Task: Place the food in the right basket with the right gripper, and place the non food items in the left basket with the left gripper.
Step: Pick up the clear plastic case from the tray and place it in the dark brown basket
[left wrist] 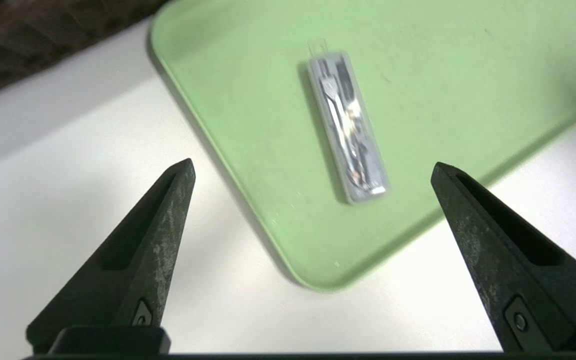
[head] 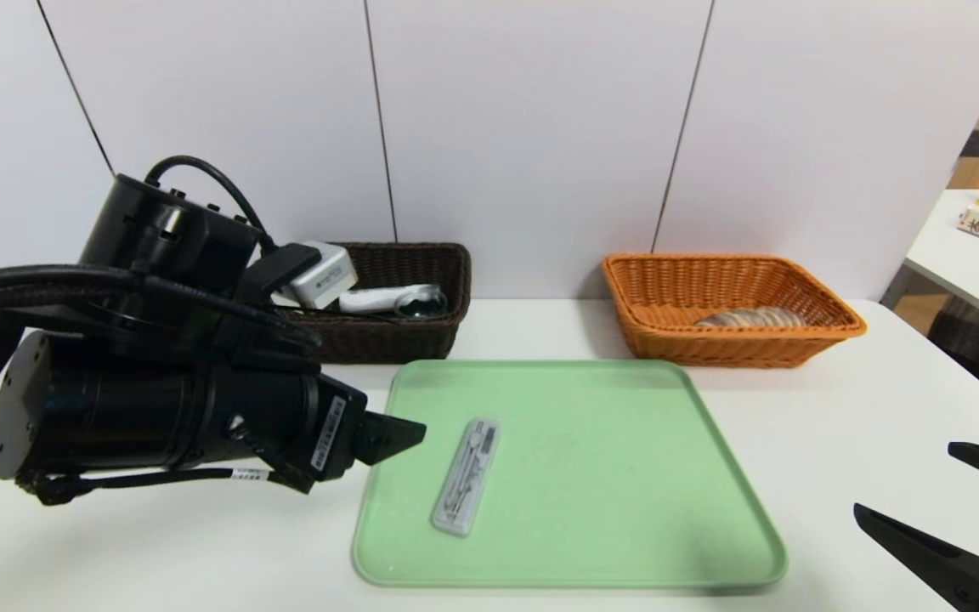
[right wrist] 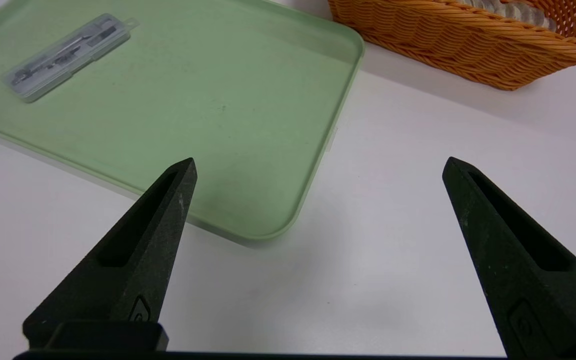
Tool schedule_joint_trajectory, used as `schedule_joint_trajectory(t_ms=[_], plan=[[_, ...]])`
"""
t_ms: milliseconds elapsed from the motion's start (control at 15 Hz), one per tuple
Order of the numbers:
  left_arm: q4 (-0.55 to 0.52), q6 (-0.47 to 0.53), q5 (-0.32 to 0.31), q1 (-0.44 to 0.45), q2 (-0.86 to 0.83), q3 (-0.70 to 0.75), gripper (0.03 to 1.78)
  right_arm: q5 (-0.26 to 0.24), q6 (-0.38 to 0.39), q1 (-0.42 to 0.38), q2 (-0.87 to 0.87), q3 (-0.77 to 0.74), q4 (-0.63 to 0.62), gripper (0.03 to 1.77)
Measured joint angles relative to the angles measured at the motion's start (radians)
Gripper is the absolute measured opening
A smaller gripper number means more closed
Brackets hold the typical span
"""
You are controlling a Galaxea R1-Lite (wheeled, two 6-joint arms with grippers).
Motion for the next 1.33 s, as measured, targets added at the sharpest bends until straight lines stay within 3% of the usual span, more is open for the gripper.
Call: schedule_joint_trajectory(t_ms=[333,800,1333], plan=[[0.083,-0.120,0.031,-0.100,0.039,-0.040,1.69,-0.005,-0.008,0.000,-0.001,-0.003,0.000,1.70],[0.180,-0.201,0.031,-0.106,0.229,-0.206,1.69,-0.011,-0.009,0.000,-0.004,-0.003,0.000,1.70],[0.197,-0.271,0.031,-0.111,0.401,-0.271,1.69,-0.013,-0.016,0.000,-0.004,-0.008,-0.017,1.70]])
